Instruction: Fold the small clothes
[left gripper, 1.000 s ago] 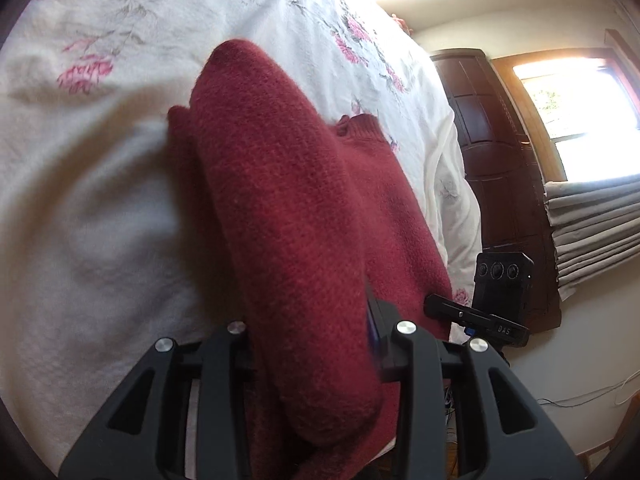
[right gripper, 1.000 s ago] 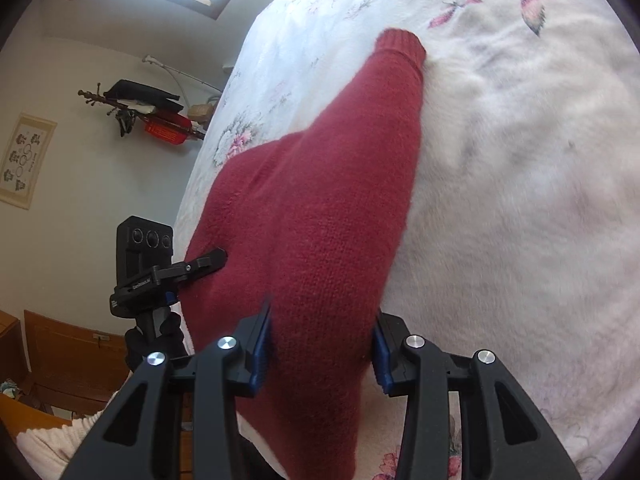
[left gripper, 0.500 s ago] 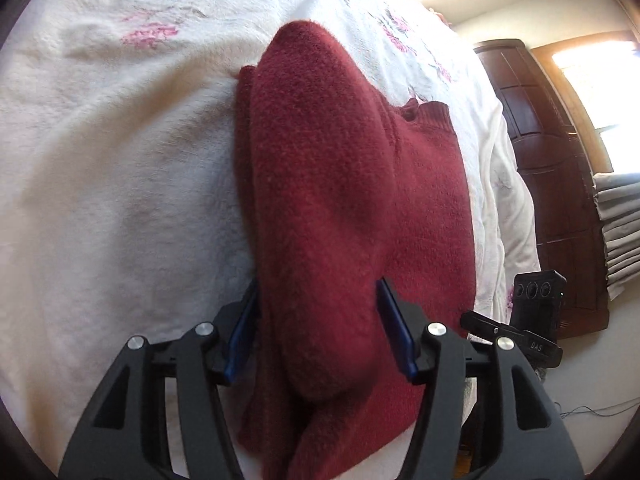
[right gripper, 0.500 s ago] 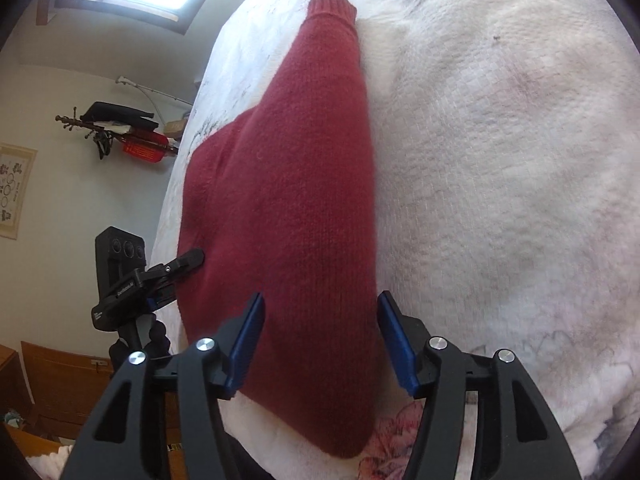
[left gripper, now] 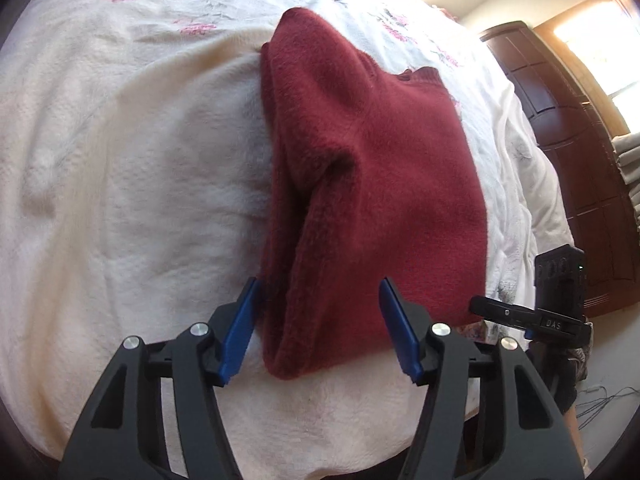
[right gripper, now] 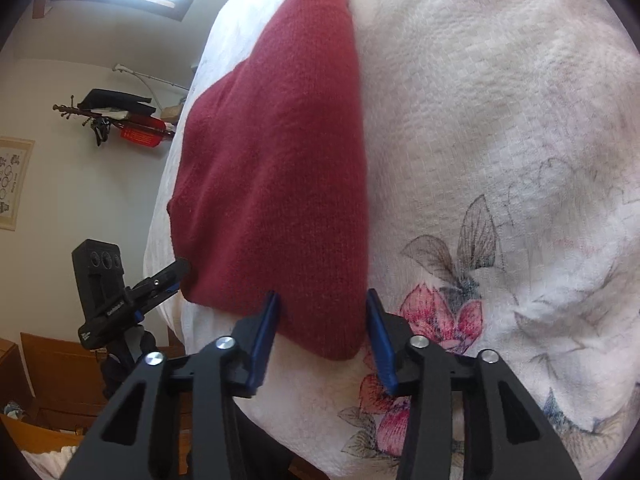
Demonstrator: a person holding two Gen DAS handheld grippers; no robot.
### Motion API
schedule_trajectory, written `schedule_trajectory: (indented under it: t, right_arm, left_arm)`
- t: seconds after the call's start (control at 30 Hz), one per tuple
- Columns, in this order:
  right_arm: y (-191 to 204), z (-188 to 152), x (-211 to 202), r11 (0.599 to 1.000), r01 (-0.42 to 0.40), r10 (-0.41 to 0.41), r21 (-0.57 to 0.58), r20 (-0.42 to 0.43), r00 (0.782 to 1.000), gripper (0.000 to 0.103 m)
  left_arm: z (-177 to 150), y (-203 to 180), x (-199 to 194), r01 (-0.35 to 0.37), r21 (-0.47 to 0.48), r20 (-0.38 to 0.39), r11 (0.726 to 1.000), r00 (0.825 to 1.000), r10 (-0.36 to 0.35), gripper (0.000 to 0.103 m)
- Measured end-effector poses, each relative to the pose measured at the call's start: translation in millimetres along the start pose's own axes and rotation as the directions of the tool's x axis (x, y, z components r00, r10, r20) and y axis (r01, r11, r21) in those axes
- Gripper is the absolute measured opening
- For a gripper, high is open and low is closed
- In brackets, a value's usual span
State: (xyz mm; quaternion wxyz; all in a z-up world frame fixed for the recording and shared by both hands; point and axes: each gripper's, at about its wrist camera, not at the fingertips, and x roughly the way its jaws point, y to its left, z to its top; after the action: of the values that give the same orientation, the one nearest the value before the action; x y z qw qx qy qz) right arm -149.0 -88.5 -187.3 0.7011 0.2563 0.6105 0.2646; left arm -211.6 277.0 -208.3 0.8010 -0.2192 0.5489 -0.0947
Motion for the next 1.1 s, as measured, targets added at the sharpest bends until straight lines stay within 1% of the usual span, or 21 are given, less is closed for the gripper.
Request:
schedule_trajectory:
  t: [0.03,0.1,0.13,0.2,0.23,0.4,0.47,0.57,0.6,0.63,0.67,0.7,0.73,0.77,0.8,0.83,0.87,0.93,1.0,1.03,1.1]
  right_arm:
    - [4,-2,-5,1.000,-0.007,0.007,-0.008,0.007,1.000,0.028]
    - [10,-10,-17,0.999,0.002,-0.001,-0.035,0.030,1.000,0.024]
    - [12,-13,-21,0.998,0.021,-0.019,-0.051,0.036,0.999,0.024]
    - [15,-16,-19,0.996,0.069,-0.067,-0.063,0.033,0.997,0.023]
    - [11,-17,-17,0.996,0.077,-0.076,-0.053,0.026,0.997,0.023]
    - [-17,-26,0,0.996,0.084,-0.084,0.020,0.008,0.996,0.022]
    - [-26,-29,4,0.997,0.063,-0.063,0.047,0.015,0.998,0.022]
    - [-29,-32,1,0.996,0.064,-0.066,0.056,0.026,0.997,0.021]
    - [-27,-33,-1,0.996,0.078,-0.079,0.048,0.027,0.996,0.024]
    - [-22,-34,-3,0.994,0.100,-0.101,0.035,0.027,0.995,0.029]
    - [-16,-36,-7,0.991,0.131,-0.131,0.016,0.031,0.991,0.032]
    - [-8,-39,-11,0.986,0.167,-0.167,-0.010,0.038,0.985,0.036]
    - [-3,-43,-16,0.977,0.209,-0.207,-0.038,0.048,0.977,0.043]
    - [5,-47,-20,0.964,0.257,-0.253,-0.064,0.064,0.965,0.048]
    - [13,-52,-25,0.950,0.301,-0.295,-0.086,0.081,0.952,0.058]
    - [20,-57,-29,0.936,0.335,-0.326,-0.105,0.095,0.941,0.066]
    - [27,-62,-32,0.922,0.368,-0.357,-0.118,0.106,0.928,0.070]
    - [38,-72,-38,0.888,0.440,-0.425,-0.132,0.128,0.896,0.087]
    - [48,-83,-43,0.865,0.482,-0.462,-0.139,0.153,0.874,0.090]
    - [51,-88,-45,0.860,0.493,-0.473,-0.134,0.158,0.867,0.093]
    - [57,-97,-51,0.860,0.499,-0.479,-0.109,0.166,0.862,0.095]
  left_arm:
    - [-4,3,0,-0.017,0.005,-0.003,1.000,1.000,0.017,0.057]
    - [-8,7,1,-0.056,0.012,-0.012,0.998,0.998,0.056,0.058]
    - [-9,10,2,-0.058,0.008,-0.013,0.998,0.998,0.058,0.058]
    - [-11,14,6,-0.053,-0.010,-0.016,0.999,0.998,0.053,0.059]
    - [-11,16,8,-0.054,-0.014,-0.017,0.998,0.998,0.054,0.060]
    - [-15,20,13,-0.070,0.011,-0.020,0.997,0.997,0.071,0.060]
    - [-16,19,15,-0.082,0.030,-0.018,0.996,0.996,0.083,0.060]
    - [-16,20,13,-0.084,0.024,-0.009,0.996,0.996,0.085,0.060]
    - [-17,20,12,-0.086,0.017,-0.008,0.996,0.996,0.086,0.060]
    - [-18,18,8,-0.093,0.011,-0.006,0.996,0.996,0.093,0.061]
    - [-20,16,5,-0.102,0.006,-0.001,0.995,0.995,0.102,0.061]
    - [-23,14,0,-0.111,0.006,0.007,0.994,0.994,0.111,0.062]
    - [-27,12,-6,-0.121,0.011,0.016,0.993,0.993,0.121,0.065]
    - [-31,10,-11,-0.134,0.016,0.022,0.991,0.991,0.134,0.067]
    - [-35,8,-17,-0.144,0.016,0.025,0.989,0.989,0.144,0.068]
    - [-40,6,-22,-0.150,0.012,0.026,0.989,0.988,0.149,0.069]
    - [-44,4,-28,-0.151,0.006,0.027,0.989,0.988,0.151,0.069]
    - [-53,0,-40,-0.160,-0.004,0.034,0.987,0.987,0.160,0.072]
    - [-62,-5,-52,-0.172,-0.003,0.045,0.985,0.984,0.172,0.075]
    - [-66,-8,-57,-0.180,0.000,0.050,0.984,0.982,0.180,0.077]
    - [-74,-15,-68,-0.203,0.012,0.062,0.979,0.977,0.202,0.080]
